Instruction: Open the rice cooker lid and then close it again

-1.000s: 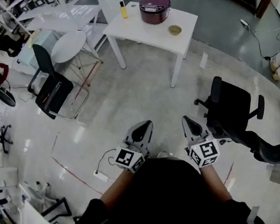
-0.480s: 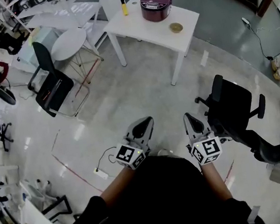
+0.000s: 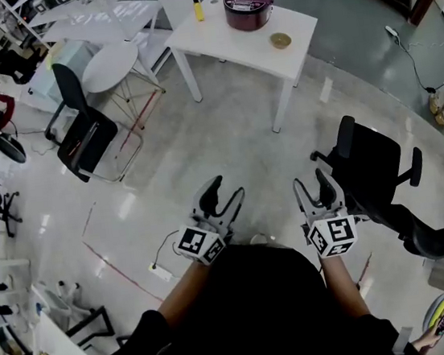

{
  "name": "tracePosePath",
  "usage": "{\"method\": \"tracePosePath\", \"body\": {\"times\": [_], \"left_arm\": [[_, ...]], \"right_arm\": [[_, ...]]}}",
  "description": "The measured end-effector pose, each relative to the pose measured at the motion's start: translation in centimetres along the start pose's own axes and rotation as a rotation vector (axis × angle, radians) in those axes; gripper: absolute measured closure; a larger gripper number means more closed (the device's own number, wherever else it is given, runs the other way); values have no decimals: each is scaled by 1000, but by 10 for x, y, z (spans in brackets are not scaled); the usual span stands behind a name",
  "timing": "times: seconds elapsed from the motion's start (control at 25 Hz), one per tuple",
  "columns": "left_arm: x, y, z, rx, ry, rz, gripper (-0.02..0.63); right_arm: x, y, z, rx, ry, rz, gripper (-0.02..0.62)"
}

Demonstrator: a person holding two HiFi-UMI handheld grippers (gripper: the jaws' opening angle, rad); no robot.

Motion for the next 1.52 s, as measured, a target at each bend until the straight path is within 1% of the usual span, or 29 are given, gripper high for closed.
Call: {"method": "tracePosePath", "body": {"times": [0.08,0.2,0.4,0.52,0.68,0.88,1.04,1.16,1.32,1.52], "left_arm": [[1,1,1,0,-5,14,366],[1,3,2,-13,-28,3,365],[-5,13,4,-3,0,-34,365],[-12,23,7,-9,-4,-75,365],[-27,27,9,-22,3,-111,365],[-48,9,7,-24,6,-102,365],[-77,-18,3,-40,-10,-80,364],[-105,-43,0,-58,3,-62,364],[-149,-81,-12,-47,8,-35,364],[-200,-132,-43,-43,5,13,362]], "right_arm": [[1,0,0,-10,-3,-22,370],[1,-1,1,-21,-10,-65,370],[-5,-7,12,-43,-38,-146,370],[-15,-15,26,-79,-54,-206,370],[-24,-32,31,-112,-56,-246,370],[-19,-65,29,-113,-60,-235,370],[-15,-105,23,-125,-53,-239,370],[-11,-138,16,-141,-65,-230,370],[-3,-191,6,-143,-64,-208,370],[7,-262,-29,-142,-45,-169,370]]}}
Point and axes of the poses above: the fingertips, and each gripper's own axes: y backward along the fingers, x to its right, z out of its underside, the point moved 8 cm from there along y, backward along the fingers, and after that the axes turned 4 degrees about -z, right-handed, at the moved point
